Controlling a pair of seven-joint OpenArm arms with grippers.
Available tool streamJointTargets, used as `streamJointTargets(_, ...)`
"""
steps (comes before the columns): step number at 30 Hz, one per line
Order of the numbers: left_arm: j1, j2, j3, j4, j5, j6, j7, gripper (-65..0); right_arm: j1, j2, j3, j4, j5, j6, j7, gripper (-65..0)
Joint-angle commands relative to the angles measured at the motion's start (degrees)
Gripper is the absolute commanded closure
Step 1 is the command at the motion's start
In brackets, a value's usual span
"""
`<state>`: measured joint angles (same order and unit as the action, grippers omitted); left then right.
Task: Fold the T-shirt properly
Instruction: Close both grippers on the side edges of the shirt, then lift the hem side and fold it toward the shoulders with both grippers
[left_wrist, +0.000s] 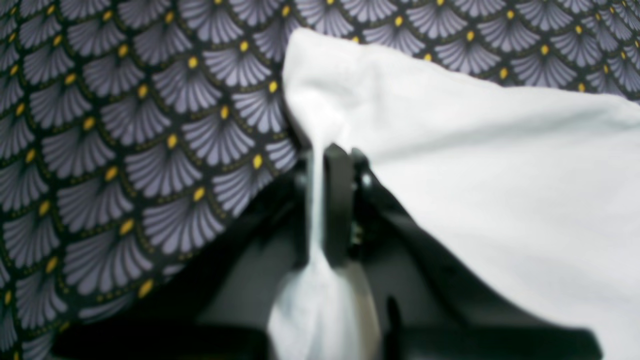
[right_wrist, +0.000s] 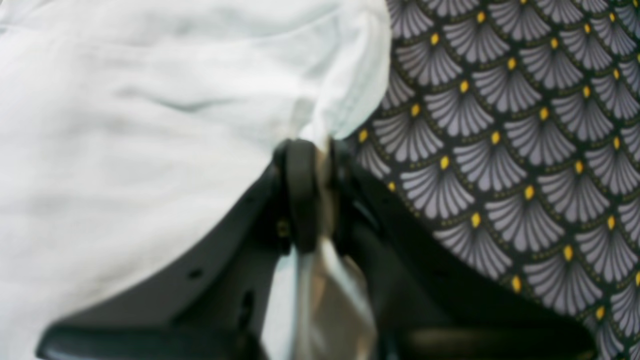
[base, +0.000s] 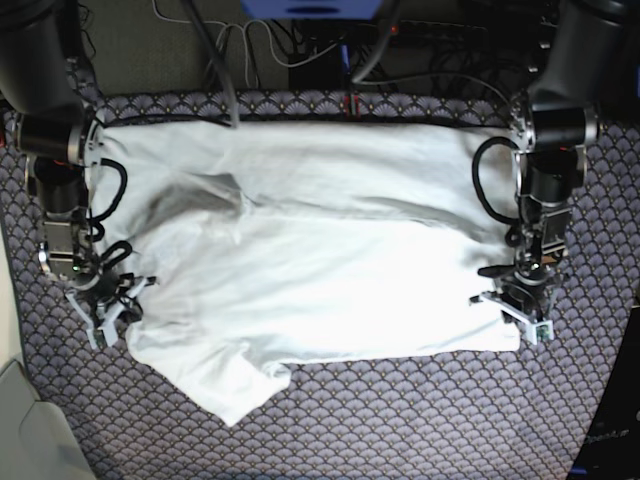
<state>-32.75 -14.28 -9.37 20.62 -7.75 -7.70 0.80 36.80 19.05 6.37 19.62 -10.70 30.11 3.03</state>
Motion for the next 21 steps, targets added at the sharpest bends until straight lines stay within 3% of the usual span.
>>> streamJointTargets(1, -0.3, -0.3, -0.2, -0.1, 0.5, 0.4, 4.4, -0.4, 1.6, 0.7, 0.1, 0.6, -0.2, 0.4, -0.6, -2.3)
streamJointTargets(6, 0.4, -0.4, -0.2, 5.7, 0.5, 0.4, 4.6, -0.4, 0.1, 0.7, 0.1, 5.7, -0.2, 0.4, -1.1, -2.3)
streamJointTargets(14, 4.0, -0.4, -0.3, 18.0, 0.4, 0.4, 11.1, -0.4, -3.3, 0.5, 0.3, 13.0, -0.1, 0.4, -1.2, -2.3)
streamJointTargets(21, 7.9, -0.4, -0.3, 25.3, 0.4, 0.4, 11.3, -0.4, -6.9, 1.7, 0.2, 18.4, 8.0, 0.4, -1.2, -2.3)
